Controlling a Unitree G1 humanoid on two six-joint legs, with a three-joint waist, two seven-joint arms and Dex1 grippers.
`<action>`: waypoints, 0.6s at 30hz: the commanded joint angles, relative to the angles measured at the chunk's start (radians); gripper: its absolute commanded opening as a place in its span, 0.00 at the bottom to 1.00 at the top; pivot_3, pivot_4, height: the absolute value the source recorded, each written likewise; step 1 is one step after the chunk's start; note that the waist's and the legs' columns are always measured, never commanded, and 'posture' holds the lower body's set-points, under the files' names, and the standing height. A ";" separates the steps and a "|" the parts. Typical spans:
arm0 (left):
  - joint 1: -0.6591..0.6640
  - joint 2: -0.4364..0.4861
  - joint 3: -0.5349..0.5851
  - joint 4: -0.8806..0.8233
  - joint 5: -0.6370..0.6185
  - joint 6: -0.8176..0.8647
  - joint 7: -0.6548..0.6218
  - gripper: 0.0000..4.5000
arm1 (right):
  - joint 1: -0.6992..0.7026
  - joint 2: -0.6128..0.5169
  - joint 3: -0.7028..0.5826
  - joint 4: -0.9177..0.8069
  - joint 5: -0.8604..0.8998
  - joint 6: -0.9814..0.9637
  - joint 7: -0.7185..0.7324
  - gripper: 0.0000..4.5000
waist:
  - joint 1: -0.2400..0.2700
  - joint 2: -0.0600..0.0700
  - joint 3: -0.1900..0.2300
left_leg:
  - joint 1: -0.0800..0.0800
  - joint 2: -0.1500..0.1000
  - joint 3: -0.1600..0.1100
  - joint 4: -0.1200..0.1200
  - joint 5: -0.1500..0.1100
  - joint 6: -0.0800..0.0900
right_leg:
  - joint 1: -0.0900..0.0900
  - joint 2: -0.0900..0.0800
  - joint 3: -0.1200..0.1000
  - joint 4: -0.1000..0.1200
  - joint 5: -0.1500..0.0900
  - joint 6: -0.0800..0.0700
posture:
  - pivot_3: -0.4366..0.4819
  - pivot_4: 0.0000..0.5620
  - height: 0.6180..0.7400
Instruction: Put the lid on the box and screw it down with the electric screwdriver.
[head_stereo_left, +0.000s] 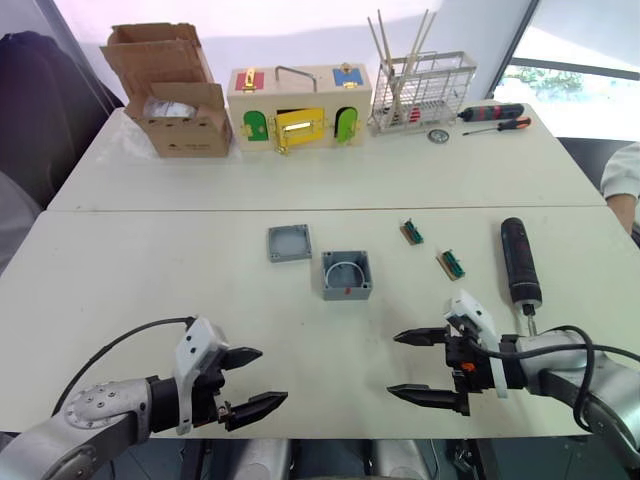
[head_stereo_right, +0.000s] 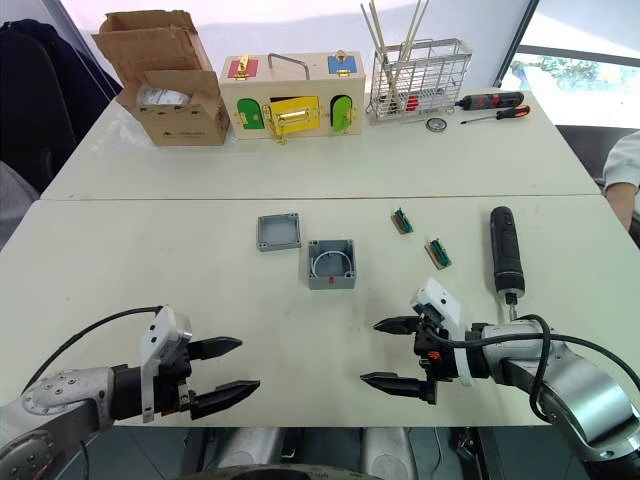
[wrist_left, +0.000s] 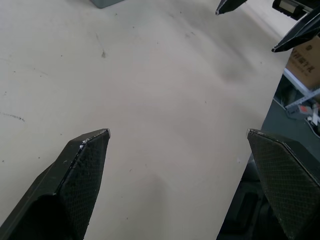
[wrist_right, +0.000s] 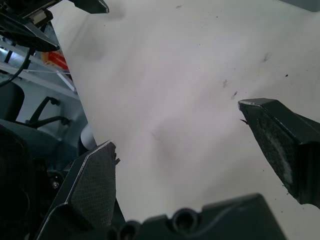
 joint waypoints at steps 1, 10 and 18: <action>-0.009 -0.001 0.010 -0.028 0.012 -0.010 0.018 1.00 | -0.019 0.012 0.006 -0.005 -0.003 -0.017 0.000 1.00 | 0.000 0.000 0.000 | 0.000 0.000 0.000 0.000 0.000 0.000 | 0.000 0.000 0.000 0.000 0.000 0.000 | 0.48 0.27 0.92; -0.016 0.006 0.031 -0.026 -0.004 -0.002 0.024 1.00 | -0.030 0.025 0.023 -0.002 0.004 -0.011 -0.003 1.00 | 0.000 0.000 0.000 | 0.000 0.000 0.000 0.000 0.000 0.000 | 0.000 0.000 0.000 0.000 0.000 0.000 | 0.48 0.27 0.92; -0.090 0.110 0.090 0.011 0.044 0.019 0.004 1.00 | -0.093 0.034 0.012 0.018 0.055 0.121 -0.053 1.00 | 0.000 0.000 0.000 | 0.000 0.000 0.000 0.000 0.000 0.000 | 0.000 0.000 0.000 0.000 0.000 0.000 | 0.48 0.27 0.92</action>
